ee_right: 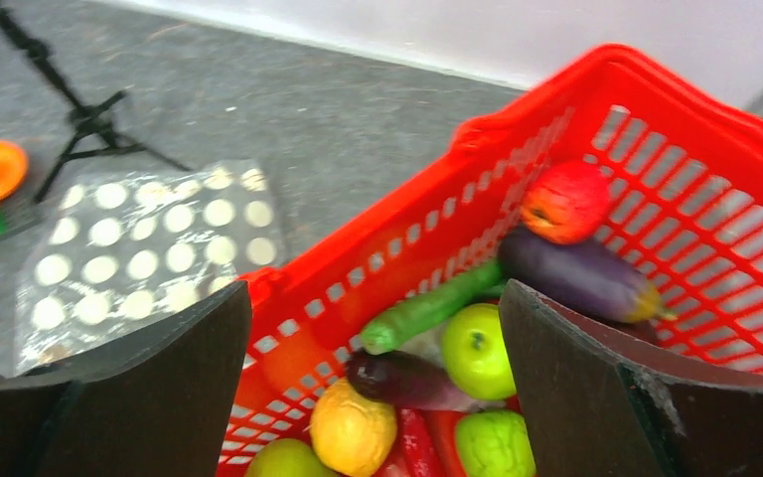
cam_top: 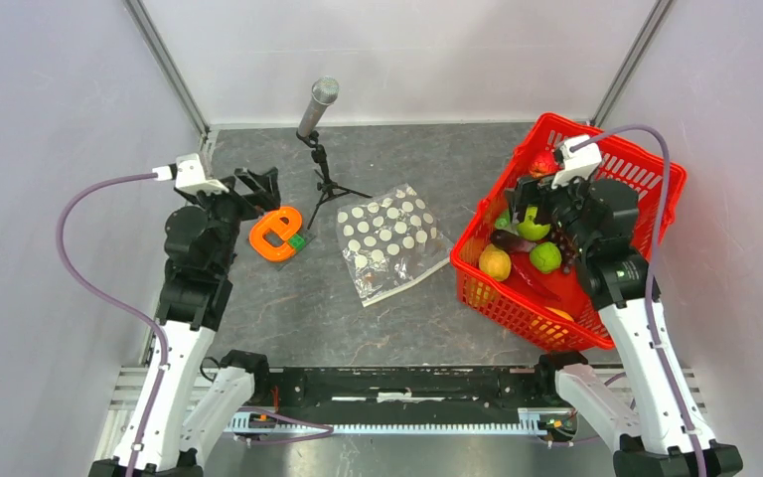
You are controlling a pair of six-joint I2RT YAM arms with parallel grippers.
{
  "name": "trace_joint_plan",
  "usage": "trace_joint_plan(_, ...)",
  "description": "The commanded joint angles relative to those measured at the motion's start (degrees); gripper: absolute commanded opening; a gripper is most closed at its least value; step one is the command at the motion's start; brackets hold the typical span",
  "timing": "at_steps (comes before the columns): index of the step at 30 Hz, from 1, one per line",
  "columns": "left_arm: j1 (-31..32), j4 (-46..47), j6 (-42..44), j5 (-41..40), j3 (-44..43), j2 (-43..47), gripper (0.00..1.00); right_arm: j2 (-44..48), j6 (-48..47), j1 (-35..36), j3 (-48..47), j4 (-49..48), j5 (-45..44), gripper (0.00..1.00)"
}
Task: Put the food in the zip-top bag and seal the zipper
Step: Pick up the zipper food storage bag at the center of the board.
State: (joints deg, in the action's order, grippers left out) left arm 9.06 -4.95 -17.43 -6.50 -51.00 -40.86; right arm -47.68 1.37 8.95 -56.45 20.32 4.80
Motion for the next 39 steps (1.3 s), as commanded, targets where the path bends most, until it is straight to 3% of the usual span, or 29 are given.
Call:
trace_joint_plan(1,-0.18,-0.55,-4.43,-0.96,4.33,4.14,1.00,-1.02,0.45,0.18,-1.41,-1.69,15.19,0.98)
trace_joint_plan(5,-0.18,-2.30,-16.16,1.74,10.98,10.11,1.00,-1.85,2.42,1.49,-1.11,-3.40,20.09,0.98)
trace_joint_plan(8,-0.14,2.33,-14.09,14.49,15.10,12.69,1.00,-3.20,1.54,4.25,-1.79,-1.86,19.76,0.98)
trace_joint_plan(12,-0.18,1.65,-12.59,27.68,15.03,9.20,1.00,-5.41,0.17,9.18,-2.51,1.22,17.25,0.98)
trace_joint_plan(16,0.07,-2.78,-8.14,29.85,14.37,8.83,1.00,-5.83,1.13,14.09,-1.03,0.20,14.98,0.98)
trace_joint_plan(20,1.96,-1.66,-11.25,31.91,18.34,8.90,0.96,-6.46,7.21,17.12,2.79,-5.03,16.03,0.98)
trace_joint_plan(24,10.26,-3.66,-9.83,24.43,21.02,10.76,0.94,-7.51,9.43,20.62,5.22,-7.23,17.11,0.98)
trace_joint_plan(29,22.18,-7.73,-9.63,11.66,18.42,2.72,0.92,-9.13,8.26,25.32,5.06,-7.55,15.71,0.98)
trace_joint_plan(33,24.16,-7.57,-12.38,3.56,18.89,-2.72,0.94,-11.86,5.37,29.94,0.34,-3.89,7.96,0.98)
trace_joint_plan(39,24.16,-5.46,-13.99,1.48,18.79,-11.75,0.99,-20.30,2.95,34.55,-6.33,3.72,-4.19,0.98)
